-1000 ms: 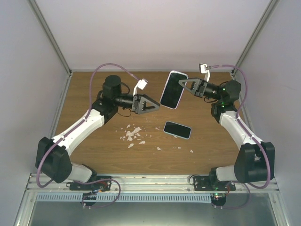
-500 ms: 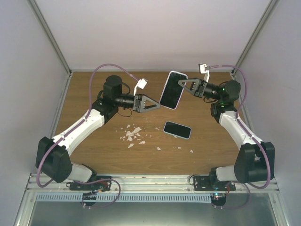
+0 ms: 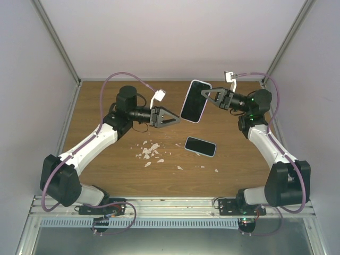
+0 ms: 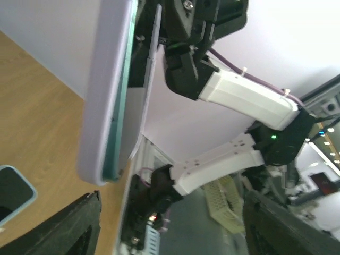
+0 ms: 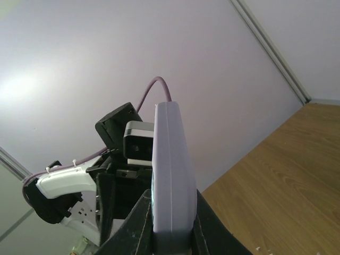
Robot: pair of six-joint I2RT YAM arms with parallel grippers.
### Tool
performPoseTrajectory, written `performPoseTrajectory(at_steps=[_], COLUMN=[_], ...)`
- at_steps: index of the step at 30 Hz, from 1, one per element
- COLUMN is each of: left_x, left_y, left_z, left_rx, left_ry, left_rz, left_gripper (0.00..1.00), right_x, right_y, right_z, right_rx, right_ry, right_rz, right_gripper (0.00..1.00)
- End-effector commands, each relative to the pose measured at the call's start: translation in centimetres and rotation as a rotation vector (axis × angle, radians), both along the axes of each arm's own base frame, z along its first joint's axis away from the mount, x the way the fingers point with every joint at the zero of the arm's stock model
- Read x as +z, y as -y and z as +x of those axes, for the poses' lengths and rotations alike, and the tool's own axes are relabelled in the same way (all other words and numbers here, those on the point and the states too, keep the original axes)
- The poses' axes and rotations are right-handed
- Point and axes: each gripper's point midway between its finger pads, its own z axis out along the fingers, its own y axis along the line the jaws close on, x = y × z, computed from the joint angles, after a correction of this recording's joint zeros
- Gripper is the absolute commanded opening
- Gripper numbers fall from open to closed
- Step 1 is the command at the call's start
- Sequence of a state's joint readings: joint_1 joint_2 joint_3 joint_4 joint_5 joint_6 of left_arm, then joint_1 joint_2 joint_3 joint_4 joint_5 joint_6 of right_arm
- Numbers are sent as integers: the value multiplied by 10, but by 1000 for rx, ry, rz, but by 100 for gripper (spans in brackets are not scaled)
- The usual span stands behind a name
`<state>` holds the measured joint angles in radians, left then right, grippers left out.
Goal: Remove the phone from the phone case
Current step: Remove the phone case from the phone.
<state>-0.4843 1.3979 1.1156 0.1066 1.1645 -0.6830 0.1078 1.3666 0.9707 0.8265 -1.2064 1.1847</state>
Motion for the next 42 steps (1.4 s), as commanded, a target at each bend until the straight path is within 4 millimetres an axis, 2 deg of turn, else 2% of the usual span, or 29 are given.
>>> performPoseTrajectory(at_steps=[1, 4, 11, 22, 33, 42], left_x=[-11, -22, -21, -14, -12, -15], left_y=[-13, -15, -11, 1, 1, 0], left_z=[21, 30, 34, 26, 14, 18], left_rx=[125, 174, 173, 114, 56, 73], left_ry=[79, 103, 113, 130, 115, 109], left_rz=[50, 92, 90, 56, 14, 23], left_gripper=[68, 62, 58, 57, 57, 57], right_x=[31, 33, 35, 32, 28, 28], right_y=[0, 1, -1, -5, -7, -7], right_z=[-13, -17, -24, -27, -29, -29], right_rx=[4, 17, 39, 56, 62, 65], right_ry=[101, 102, 105, 103, 102, 101], right_rz=[23, 36, 50, 45, 43, 44], right_gripper=[1, 1, 0, 1, 1, 0])
